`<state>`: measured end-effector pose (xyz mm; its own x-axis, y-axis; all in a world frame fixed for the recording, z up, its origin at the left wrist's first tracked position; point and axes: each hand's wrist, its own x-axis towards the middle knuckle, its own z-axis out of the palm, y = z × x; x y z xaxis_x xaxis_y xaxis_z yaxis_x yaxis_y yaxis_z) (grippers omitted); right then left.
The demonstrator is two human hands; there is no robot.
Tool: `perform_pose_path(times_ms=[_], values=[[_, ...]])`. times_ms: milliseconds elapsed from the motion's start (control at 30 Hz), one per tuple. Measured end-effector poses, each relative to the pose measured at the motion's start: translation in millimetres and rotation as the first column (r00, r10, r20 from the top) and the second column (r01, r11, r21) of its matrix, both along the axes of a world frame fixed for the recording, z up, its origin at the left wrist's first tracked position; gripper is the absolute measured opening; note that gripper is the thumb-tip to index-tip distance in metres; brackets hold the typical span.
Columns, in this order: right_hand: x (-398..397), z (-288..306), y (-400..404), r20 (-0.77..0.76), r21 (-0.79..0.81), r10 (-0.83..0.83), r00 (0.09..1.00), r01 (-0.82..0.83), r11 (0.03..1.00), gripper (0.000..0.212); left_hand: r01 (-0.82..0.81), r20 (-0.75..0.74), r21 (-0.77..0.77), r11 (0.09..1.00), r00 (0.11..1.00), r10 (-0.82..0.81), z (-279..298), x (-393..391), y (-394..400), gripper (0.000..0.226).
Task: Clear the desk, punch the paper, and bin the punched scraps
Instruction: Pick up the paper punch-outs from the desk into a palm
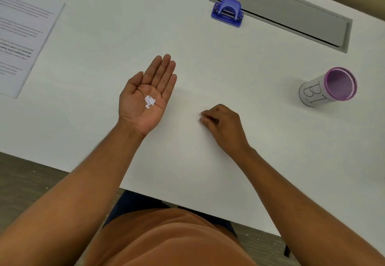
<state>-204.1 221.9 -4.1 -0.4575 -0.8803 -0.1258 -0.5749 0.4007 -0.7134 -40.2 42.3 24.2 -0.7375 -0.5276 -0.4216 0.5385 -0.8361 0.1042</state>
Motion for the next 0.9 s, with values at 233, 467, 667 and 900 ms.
perform_pose_path(times_ms=[233, 467, 667, 900], values=[[8, -3, -4, -0.11, -0.031, 0.0, 0.994, -0.004, 1.0, 0.016, -0.006, -0.021, 0.013, 1.0, 1.0, 0.007, -7, 1, 9, 0.052], [19, -4, -9, -0.296, 0.007, 0.014, 0.955, -0.013, 1.0, 0.018, 0.018, -0.007, 0.012, 1.0, 1.0, -0.018, -12, 5, 8, 0.053], [25, -6, -13, -0.447, 0.043, 0.032, 0.894, -0.014, 0.999, 0.019, 0.032, -0.01, 0.046, 0.998, 0.999, -0.032, -14, 8, 6, 0.053], [34, -7, -13, -0.374, 0.123, 0.029, 0.927, 0.019, 0.992, 0.015, 0.082, -0.015, 0.055, 0.995, 0.997, -0.081, -7, -16, 21, 0.052]])
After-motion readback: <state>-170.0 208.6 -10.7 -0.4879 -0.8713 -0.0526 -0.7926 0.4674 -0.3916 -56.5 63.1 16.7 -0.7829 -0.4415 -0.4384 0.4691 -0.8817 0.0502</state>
